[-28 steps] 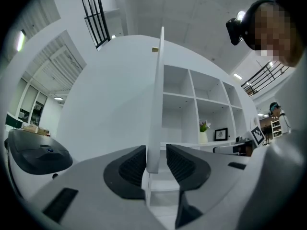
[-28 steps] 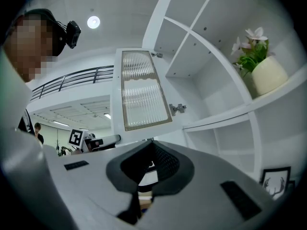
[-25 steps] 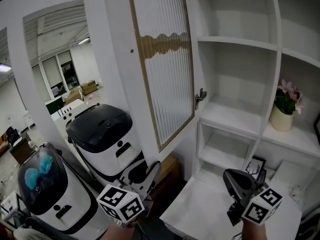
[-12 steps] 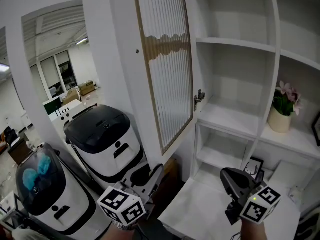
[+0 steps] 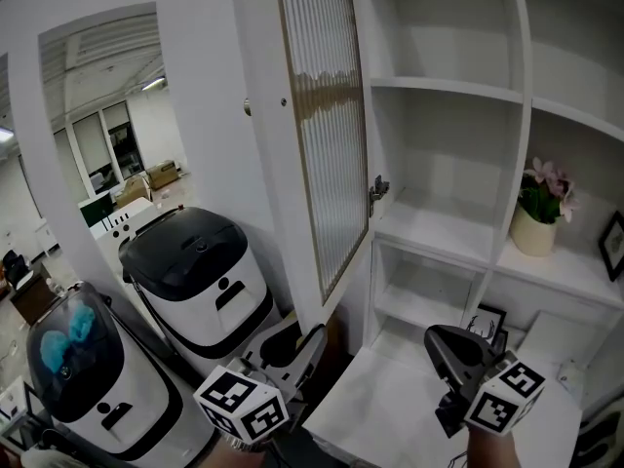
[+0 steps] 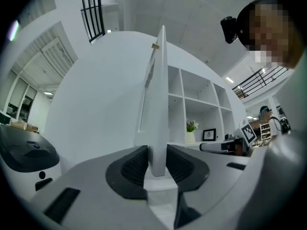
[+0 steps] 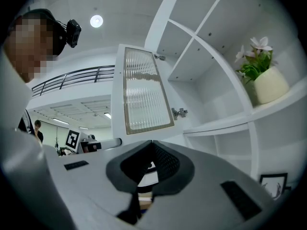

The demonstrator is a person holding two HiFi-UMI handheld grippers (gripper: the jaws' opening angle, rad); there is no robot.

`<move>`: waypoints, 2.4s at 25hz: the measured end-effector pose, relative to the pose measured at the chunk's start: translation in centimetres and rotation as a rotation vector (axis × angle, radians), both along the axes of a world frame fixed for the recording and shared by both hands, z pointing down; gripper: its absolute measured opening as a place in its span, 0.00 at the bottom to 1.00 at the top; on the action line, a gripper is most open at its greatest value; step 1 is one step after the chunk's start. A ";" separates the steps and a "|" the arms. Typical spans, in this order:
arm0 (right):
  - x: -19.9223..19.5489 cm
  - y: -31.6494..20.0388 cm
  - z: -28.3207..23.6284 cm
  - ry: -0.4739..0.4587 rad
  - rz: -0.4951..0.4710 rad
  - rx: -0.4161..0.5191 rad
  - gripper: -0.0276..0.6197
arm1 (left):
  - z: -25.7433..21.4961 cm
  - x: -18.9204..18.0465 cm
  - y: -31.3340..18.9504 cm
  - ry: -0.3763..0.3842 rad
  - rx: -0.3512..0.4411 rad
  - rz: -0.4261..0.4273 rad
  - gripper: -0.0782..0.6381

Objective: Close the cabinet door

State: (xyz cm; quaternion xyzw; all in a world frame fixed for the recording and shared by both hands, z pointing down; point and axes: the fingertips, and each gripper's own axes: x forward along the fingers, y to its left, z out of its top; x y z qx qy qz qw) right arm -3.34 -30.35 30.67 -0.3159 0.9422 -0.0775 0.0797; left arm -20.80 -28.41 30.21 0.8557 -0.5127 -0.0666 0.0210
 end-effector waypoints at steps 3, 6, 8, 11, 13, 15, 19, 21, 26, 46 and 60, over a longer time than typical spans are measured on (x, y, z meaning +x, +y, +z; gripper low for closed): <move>-0.2 0.3 -0.3 0.001 -0.001 0.009 0.05 | 0.0 0.6 0.1 0.001 0.001 0.012 0.26; -0.7 0.7 -0.6 0.004 -0.008 0.020 0.05 | 0.0 1.4 0.3 -0.005 -0.001 0.032 0.27; -1.0 1.0 -0.9 0.004 -0.010 0.026 0.05 | 0.0 1.8 0.4 -0.006 -0.002 0.043 0.27; -1.5 1.3 -1.1 0.002 -0.016 0.034 0.05 | 0.0 2.2 0.4 -0.005 -0.003 0.054 0.28; -1.9 1.6 -1.3 0.002 -0.025 0.040 0.05 | 0.0 2.5 0.5 -0.008 -0.002 0.062 0.28; -2.5 1.9 -1.7 0.000 -0.035 0.049 0.06 | 0.0 2.9 0.6 -0.013 0.000 0.074 0.28; -4.0 2.7 -2.4 0.008 -0.059 0.072 0.21 | 0.0 3.7 0.7 -0.015 0.003 0.101 0.30; -4.7 3.1 -2.7 0.013 -0.071 0.083 0.23 | 0.0 3.9 0.8 -0.016 0.006 0.113 0.30; -7.1 4.3 -3.6 0.017 -0.107 0.109 0.24 | 0.1 4.6 0.9 -0.019 0.013 0.151 0.31; -9.4 3.9 -3.7 0.094 -0.009 0.131 0.28 | 0.2 7.5 1.1 -0.035 0.036 0.317 0.32; -8.7 3.2 -3.4 0.149 0.069 0.146 0.20 | 0.4 8.3 1.2 -0.032 0.055 0.410 0.33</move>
